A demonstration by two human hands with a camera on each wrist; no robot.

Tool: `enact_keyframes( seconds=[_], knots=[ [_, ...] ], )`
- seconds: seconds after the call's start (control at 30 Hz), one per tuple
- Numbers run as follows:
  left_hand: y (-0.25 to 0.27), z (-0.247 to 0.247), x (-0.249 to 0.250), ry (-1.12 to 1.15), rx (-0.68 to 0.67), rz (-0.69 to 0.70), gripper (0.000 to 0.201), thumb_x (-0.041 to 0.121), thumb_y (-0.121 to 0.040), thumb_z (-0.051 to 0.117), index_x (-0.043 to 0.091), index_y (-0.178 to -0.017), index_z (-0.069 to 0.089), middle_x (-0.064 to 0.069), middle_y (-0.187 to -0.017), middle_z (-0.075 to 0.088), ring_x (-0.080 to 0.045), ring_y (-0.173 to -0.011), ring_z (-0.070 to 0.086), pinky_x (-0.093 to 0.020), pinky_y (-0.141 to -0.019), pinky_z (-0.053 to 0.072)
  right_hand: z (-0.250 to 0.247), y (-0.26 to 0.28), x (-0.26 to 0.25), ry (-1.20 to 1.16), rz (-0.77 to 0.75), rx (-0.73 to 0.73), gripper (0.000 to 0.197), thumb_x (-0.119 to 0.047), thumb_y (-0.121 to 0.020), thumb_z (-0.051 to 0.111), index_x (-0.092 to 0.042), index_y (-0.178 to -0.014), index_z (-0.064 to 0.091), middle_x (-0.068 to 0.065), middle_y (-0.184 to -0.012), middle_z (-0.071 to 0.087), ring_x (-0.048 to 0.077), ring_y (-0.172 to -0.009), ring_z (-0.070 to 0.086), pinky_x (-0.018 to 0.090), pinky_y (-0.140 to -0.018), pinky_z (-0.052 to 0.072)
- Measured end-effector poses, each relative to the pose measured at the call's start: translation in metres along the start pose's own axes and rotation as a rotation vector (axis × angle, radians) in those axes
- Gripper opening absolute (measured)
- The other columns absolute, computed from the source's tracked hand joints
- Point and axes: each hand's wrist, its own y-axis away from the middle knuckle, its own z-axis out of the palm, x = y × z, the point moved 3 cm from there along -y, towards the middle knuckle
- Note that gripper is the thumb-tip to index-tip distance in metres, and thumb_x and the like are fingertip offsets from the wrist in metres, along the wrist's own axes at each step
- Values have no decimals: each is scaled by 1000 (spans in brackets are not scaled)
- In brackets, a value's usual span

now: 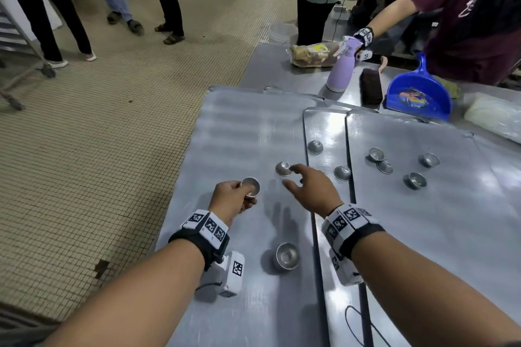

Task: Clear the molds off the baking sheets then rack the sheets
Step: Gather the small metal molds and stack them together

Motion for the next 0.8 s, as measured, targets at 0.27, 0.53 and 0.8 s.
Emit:
enact_keyframes(
  seconds=[0.27,0.53,0.8],
  knots=[
    [-14,-5,-16,-98,-24,-16,12,1,-93,57,-3,-90,67,-19,-75,69,-18,-53,68,-24,-53,53,1,-43,10,135,51,-112,47,-36,-97,56,-18,-140,50,9,-136,60,30,-122,57,39,-97,47],
    [-15,-7,-21,-37,-57,-9,15,-1,-94,55,-9,-98,66,-20,-79,68,-18,-54,69,-23,-55,56,31,-71,5,241,52,-216,54,-25,-95,49,-24,-148,39,7,-142,52,33,-124,54,41,-98,47],
    [-15,-7,-20,-3,-67,-24,13,-1,-94,56,-8,-96,66,-22,-83,68,-20,-57,70,-23,-55,56,41,-62,6,166,85,-163,29,-29,-95,54,-9,-116,56,14,-122,56,37,-107,58,38,-87,46]
  ],
)
